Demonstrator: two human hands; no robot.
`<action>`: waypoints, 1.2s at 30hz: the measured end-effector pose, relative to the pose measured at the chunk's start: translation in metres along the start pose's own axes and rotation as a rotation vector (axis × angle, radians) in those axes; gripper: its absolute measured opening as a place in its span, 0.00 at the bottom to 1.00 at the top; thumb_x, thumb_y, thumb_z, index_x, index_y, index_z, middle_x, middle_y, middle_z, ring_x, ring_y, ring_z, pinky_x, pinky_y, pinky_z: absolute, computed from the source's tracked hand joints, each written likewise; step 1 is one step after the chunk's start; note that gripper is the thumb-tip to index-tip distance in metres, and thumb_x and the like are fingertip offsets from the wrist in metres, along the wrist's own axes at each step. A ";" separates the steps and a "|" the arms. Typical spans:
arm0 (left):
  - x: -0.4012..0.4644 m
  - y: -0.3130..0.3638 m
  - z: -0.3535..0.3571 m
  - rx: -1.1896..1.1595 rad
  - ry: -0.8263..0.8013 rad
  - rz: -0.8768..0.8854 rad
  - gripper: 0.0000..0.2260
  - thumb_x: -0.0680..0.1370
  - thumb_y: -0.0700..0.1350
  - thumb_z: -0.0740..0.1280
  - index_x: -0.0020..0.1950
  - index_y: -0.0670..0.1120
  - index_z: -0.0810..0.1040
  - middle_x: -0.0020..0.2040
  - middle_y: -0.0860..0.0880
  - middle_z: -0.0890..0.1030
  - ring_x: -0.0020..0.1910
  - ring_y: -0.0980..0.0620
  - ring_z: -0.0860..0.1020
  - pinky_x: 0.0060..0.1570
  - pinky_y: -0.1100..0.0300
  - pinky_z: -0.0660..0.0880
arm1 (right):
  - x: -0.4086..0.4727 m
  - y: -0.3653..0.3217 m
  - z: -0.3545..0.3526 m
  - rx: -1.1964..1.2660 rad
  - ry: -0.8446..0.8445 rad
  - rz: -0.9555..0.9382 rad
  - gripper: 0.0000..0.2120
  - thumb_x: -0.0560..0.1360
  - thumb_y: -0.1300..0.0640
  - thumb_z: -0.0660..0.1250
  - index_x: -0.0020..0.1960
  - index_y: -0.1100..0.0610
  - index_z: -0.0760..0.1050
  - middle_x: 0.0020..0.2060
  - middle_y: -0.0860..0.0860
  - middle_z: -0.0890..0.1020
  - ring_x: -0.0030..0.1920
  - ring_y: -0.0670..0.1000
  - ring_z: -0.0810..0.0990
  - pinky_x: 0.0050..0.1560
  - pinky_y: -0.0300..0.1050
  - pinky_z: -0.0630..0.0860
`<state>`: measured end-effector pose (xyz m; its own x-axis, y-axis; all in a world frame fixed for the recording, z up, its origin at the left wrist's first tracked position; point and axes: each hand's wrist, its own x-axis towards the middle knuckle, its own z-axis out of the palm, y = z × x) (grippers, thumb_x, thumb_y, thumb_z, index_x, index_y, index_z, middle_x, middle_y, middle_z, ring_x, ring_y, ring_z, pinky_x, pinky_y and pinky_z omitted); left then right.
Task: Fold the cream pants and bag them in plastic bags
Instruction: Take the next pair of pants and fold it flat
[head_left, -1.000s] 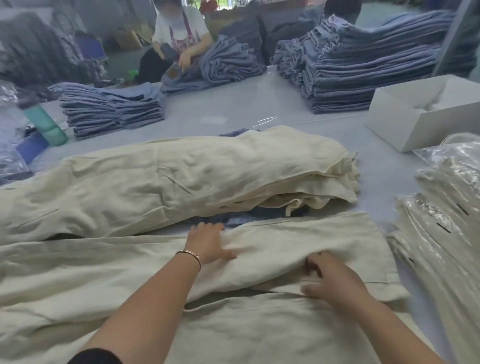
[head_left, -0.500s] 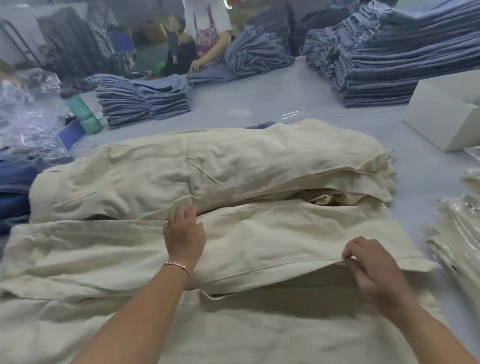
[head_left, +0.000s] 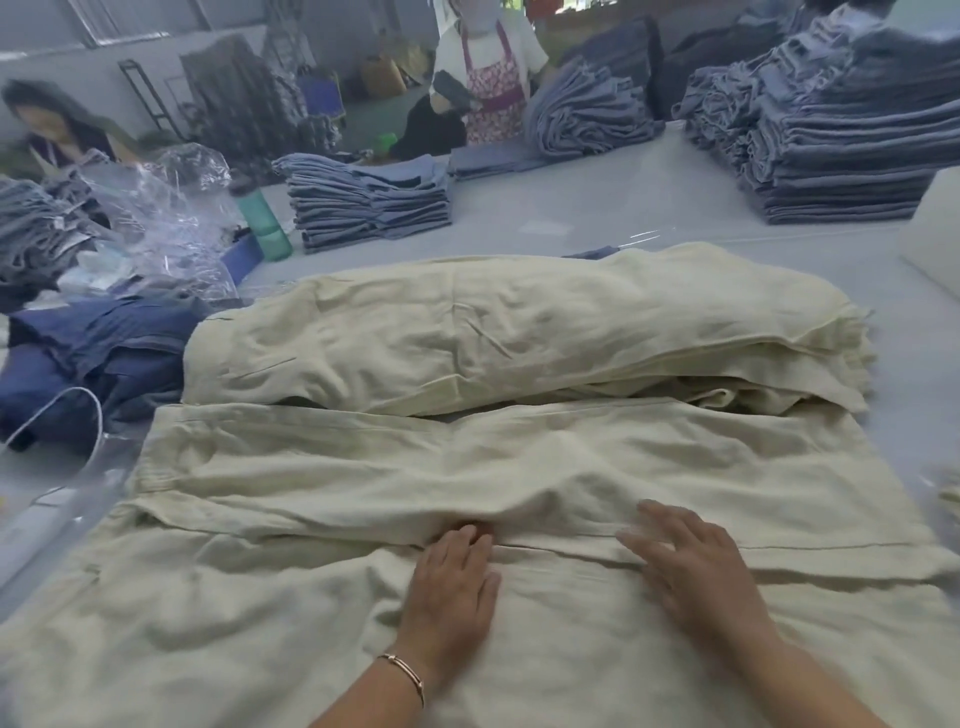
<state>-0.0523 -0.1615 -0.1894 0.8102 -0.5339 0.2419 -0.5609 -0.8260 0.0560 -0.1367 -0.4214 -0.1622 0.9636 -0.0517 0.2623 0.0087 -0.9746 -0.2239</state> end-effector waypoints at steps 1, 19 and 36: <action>-0.001 0.001 -0.004 -0.019 -0.007 0.006 0.18 0.73 0.52 0.58 0.50 0.46 0.84 0.51 0.48 0.84 0.48 0.49 0.83 0.50 0.59 0.77 | 0.002 -0.006 0.003 -0.008 0.017 -0.005 0.25 0.46 0.64 0.84 0.41 0.49 0.85 0.49 0.56 0.84 0.45 0.59 0.84 0.37 0.53 0.80; -0.019 -0.017 -0.028 -0.157 -0.017 0.075 0.13 0.75 0.53 0.60 0.51 0.51 0.82 0.48 0.54 0.81 0.52 0.53 0.74 0.63 0.50 0.65 | 0.008 -0.067 0.010 -0.038 0.148 0.171 0.09 0.56 0.61 0.70 0.37 0.56 0.80 0.43 0.54 0.83 0.44 0.59 0.82 0.44 0.53 0.76; -0.019 -0.141 -0.043 -0.081 -0.469 0.054 0.26 0.70 0.61 0.52 0.68 0.63 0.67 0.63 0.51 0.66 0.65 0.49 0.62 0.64 0.52 0.56 | 0.037 -0.143 -0.008 0.880 -0.340 0.354 0.10 0.73 0.60 0.72 0.34 0.54 0.78 0.28 0.50 0.69 0.31 0.46 0.65 0.33 0.41 0.60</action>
<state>0.0039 -0.0269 -0.1606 0.7581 -0.6154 -0.2158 -0.6010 -0.7878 0.1351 -0.1046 -0.2858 -0.1132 0.9728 -0.1084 -0.2047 -0.2313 -0.4005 -0.8866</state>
